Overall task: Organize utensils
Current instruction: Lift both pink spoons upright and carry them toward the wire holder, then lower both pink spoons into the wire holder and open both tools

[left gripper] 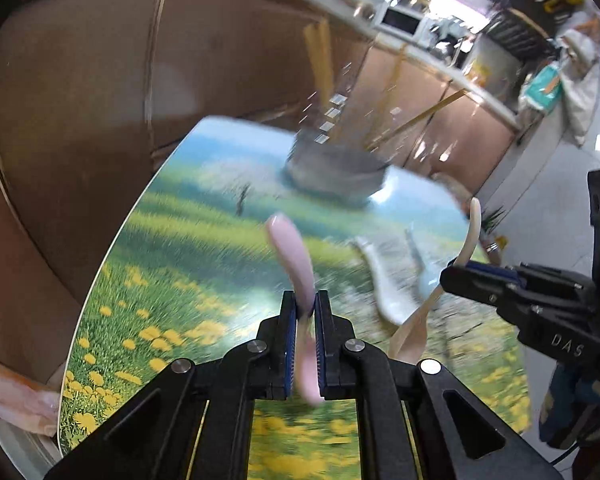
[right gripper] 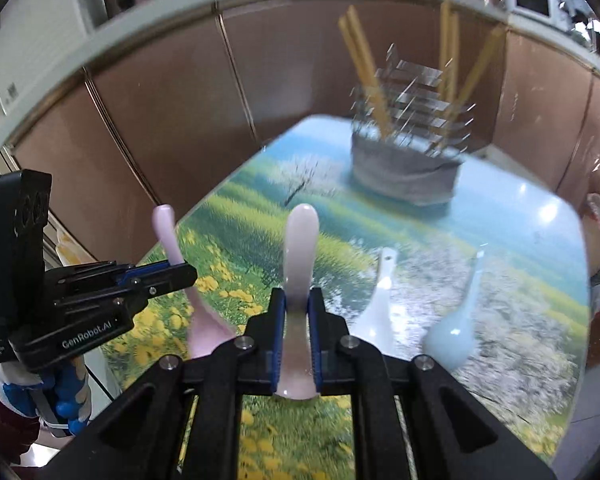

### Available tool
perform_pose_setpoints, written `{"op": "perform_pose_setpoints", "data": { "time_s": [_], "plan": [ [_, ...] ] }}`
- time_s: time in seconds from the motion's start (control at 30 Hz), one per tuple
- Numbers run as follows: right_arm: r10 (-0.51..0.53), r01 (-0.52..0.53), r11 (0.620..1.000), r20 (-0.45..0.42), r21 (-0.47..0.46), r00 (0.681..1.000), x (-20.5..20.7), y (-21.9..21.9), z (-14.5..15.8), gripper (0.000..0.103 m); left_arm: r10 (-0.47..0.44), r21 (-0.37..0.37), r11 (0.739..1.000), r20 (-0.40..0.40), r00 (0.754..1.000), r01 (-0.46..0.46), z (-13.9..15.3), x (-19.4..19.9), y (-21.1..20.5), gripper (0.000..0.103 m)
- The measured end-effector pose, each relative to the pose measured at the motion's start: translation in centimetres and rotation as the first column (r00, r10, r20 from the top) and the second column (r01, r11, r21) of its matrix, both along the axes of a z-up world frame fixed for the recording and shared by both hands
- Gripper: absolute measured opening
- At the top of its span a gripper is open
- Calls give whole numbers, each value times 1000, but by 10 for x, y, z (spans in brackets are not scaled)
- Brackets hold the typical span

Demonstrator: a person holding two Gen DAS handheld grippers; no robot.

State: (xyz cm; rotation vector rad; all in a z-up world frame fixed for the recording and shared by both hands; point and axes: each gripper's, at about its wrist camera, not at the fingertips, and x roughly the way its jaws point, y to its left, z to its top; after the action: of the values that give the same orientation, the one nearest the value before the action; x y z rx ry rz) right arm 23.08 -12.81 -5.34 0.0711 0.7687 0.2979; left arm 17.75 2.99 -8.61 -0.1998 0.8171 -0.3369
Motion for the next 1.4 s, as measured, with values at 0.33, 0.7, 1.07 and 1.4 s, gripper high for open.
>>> {"op": "perform_pose_setpoints", "data": {
  "time_s": [0.33, 0.7, 1.07, 1.4],
  "plan": [
    [-89, 94, 995, 134, -29, 987, -22, -29, 68, 10, 14, -51, 999, 125, 992, -7, 80, 19, -17, 8],
    [-171, 194, 981, 343, -32, 924, 81, -47, 149, 10, 132, -36, 991, 209, 969, -127, 139, 139, -28, 8],
    [-216, 271, 955, 347, -118, 913, 183, -45, 98, 11, 93, 97, 989, 168, 981, -110, 82, 224, -81, 8],
    [-216, 268, 956, 323, -124, 921, 184, -49, 69, 12, 85, 67, 993, 130, 988, -94, 57, 227, -83, 8]
  ]
}}
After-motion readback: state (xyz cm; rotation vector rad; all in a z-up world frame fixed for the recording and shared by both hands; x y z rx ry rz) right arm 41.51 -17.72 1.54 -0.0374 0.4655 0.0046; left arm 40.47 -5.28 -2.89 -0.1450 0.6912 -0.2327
